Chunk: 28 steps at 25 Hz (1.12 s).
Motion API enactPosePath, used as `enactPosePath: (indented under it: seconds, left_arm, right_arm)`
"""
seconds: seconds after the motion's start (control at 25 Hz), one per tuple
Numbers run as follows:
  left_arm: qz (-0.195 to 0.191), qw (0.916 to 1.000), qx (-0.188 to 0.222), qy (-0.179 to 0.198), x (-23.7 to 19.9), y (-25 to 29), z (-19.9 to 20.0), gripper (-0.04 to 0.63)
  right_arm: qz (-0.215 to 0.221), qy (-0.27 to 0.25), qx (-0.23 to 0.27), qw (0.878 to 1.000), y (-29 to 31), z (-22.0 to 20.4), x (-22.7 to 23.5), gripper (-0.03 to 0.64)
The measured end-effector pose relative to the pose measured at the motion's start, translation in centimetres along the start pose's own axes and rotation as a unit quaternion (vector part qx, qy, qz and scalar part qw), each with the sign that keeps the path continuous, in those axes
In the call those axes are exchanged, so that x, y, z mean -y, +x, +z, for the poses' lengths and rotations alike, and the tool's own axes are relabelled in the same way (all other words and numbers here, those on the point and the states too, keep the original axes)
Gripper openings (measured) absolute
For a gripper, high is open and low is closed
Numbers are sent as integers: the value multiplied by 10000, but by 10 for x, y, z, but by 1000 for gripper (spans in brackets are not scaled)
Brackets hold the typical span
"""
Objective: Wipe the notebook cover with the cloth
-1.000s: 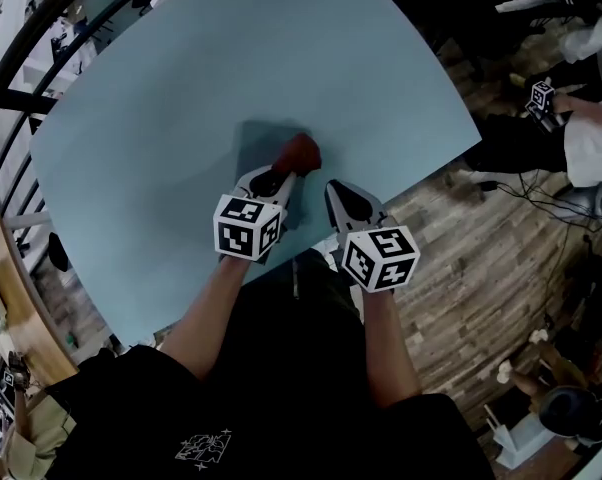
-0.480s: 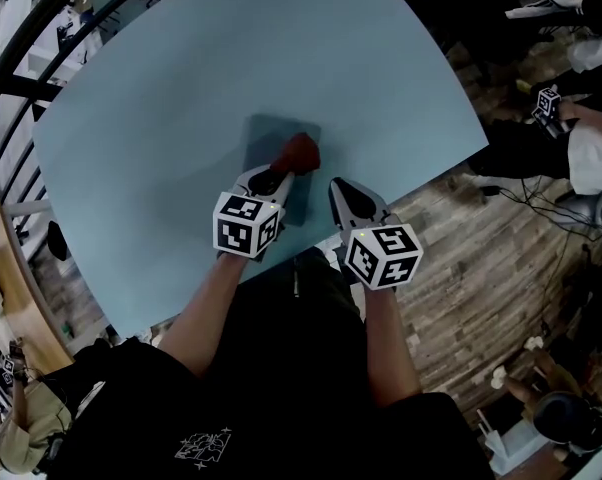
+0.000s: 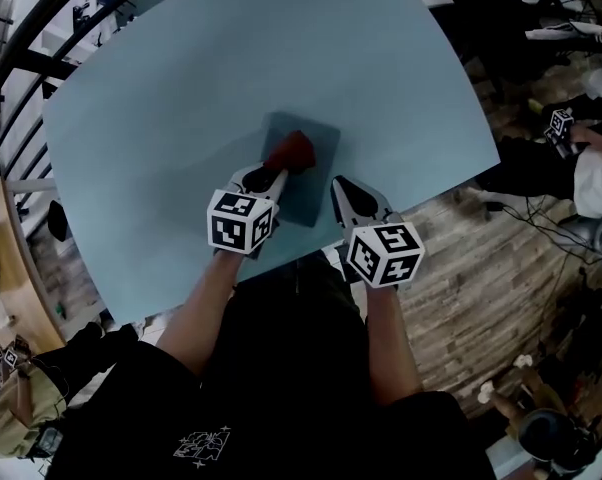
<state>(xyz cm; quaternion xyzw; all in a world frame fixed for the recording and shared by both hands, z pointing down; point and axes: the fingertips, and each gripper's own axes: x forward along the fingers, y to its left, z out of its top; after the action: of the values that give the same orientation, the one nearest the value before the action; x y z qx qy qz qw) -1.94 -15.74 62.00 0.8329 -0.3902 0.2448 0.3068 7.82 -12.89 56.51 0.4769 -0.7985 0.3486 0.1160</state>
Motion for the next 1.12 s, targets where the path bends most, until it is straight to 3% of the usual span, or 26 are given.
enactPosePath:
  seconds: [0.68, 1.12]
  left_arm:
    - [660, 9972, 236, -262, -48, -30, 11, 71]
    - [624, 9970, 427, -151, -24, -48, 15, 71]
  right_arm:
    - [390, -172, -69, 9991, 24, 17, -15, 8]
    - [294, -108, -4, 9995, -4, 6, -12, 8]
